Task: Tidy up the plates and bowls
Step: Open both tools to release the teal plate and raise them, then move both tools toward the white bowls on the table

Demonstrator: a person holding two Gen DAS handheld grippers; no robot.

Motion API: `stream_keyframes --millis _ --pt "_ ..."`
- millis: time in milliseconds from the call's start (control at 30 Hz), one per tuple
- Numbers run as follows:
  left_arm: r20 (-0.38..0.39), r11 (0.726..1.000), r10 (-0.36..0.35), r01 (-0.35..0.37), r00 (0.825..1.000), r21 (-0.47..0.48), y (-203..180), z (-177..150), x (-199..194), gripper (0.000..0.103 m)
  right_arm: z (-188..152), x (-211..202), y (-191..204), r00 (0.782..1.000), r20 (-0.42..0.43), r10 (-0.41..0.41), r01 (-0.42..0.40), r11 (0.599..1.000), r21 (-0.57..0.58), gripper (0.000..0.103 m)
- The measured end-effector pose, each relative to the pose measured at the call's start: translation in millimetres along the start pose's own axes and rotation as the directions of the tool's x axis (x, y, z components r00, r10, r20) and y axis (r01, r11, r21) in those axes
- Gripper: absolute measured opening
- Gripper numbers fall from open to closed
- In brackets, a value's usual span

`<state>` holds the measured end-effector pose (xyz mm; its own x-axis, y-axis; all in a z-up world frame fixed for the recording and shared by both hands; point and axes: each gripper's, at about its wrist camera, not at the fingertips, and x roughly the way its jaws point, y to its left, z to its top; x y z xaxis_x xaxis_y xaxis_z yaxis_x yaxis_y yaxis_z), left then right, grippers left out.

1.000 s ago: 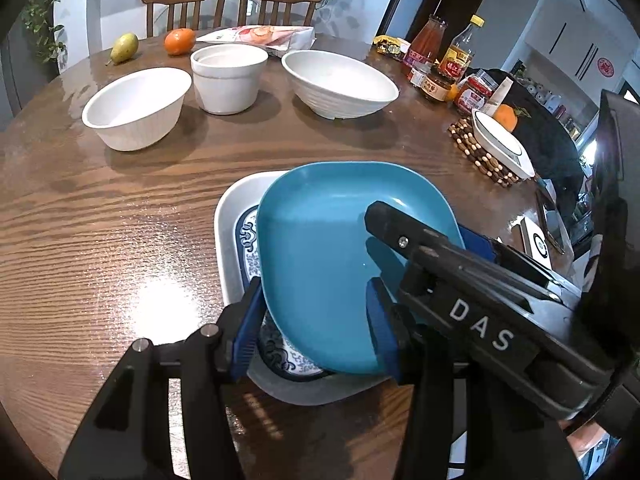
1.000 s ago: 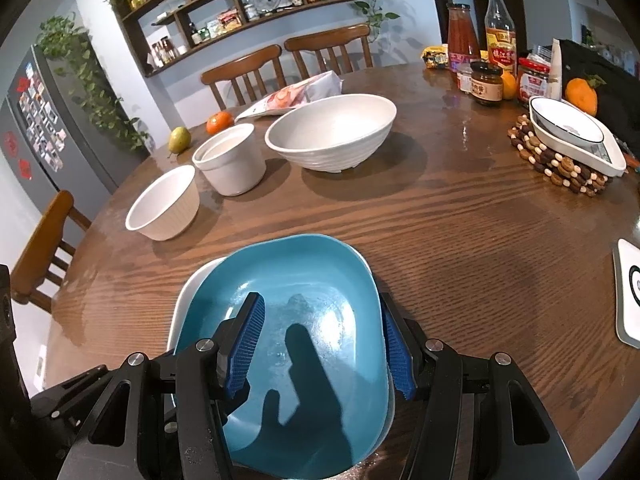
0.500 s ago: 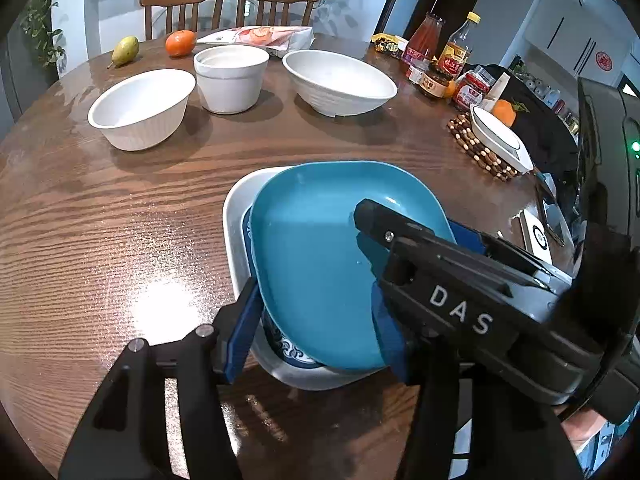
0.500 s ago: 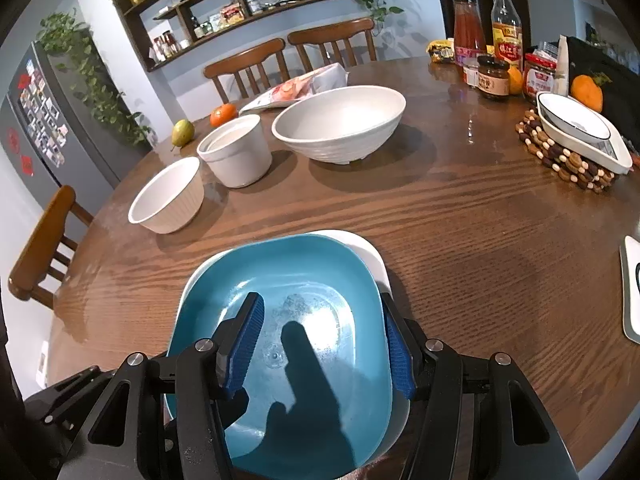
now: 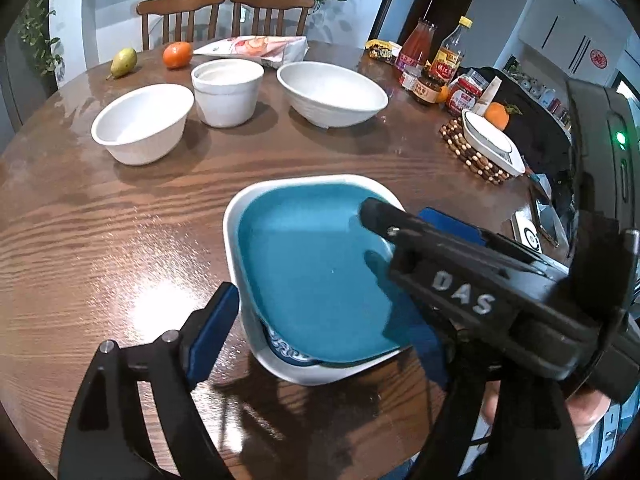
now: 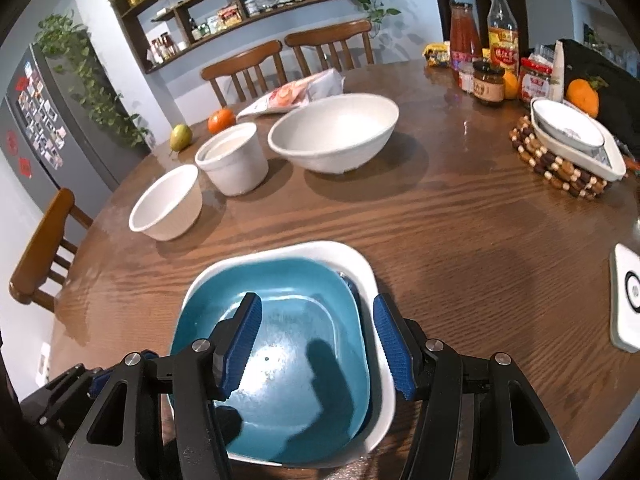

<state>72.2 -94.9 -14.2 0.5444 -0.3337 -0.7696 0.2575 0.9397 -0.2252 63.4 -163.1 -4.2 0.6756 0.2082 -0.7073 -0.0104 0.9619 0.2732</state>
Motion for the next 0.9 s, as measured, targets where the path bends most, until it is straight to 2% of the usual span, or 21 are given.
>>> stream_keyframes --millis 67,133,267,400,433,500,600,733,833,900 --pt "0.027 1.0 0.006 -0.006 1.0 -0.005 6 8 -11 0.081 6 -10 -1 1.0 0.024 0.005 -0.005 1.0 -0.001 0.061" --pt "0.067 1.0 0.022 -0.021 0.997 -0.011 12 17 -25 0.081 14 -23 -3 0.998 0.059 0.026 -0.026 1.0 0.004 0.067" --pt "0.17 0.998 0.039 -0.029 0.985 -0.059 30 38 -61 0.083 33 -50 1 0.989 0.138 0.047 -0.045 0.999 -0.02 0.074" --pt "0.243 0.995 0.055 -0.033 0.968 -0.096 44 59 -91 0.083 58 -79 11 0.973 0.198 0.121 -0.113 0.992 -0.048 0.077" --pt "0.261 0.994 0.057 -0.031 0.964 -0.104 46 64 -98 0.084 64 -86 15 0.967 0.21 0.144 -0.135 0.989 -0.058 0.082" --pt "0.312 0.992 0.047 -0.009 0.949 -0.122 51 76 -115 0.092 78 -100 23 0.949 0.241 0.204 -0.192 0.979 -0.074 0.09" --pt "0.401 0.988 0.003 0.06 0.916 -0.144 56 94 -138 0.097 100 -119 39 0.913 0.278 0.297 -0.275 0.954 -0.116 0.091" --pt "0.469 0.976 -0.034 0.13 0.882 -0.173 66 112 -152 0.102 125 -129 63 0.865 0.304 0.399 -0.356 0.915 -0.188 0.094" --pt "0.495 0.972 -0.026 0.138 0.868 -0.191 78 122 -147 0.102 144 -124 74 0.818 0.302 0.489 -0.44 0.871 -0.219 0.094" --pt "0.51 0.97 0.022 0.106 0.86 -0.219 91 125 -139 0.102 155 -114 75 0.787 0.307 0.534 -0.482 0.845 -0.233 0.095"
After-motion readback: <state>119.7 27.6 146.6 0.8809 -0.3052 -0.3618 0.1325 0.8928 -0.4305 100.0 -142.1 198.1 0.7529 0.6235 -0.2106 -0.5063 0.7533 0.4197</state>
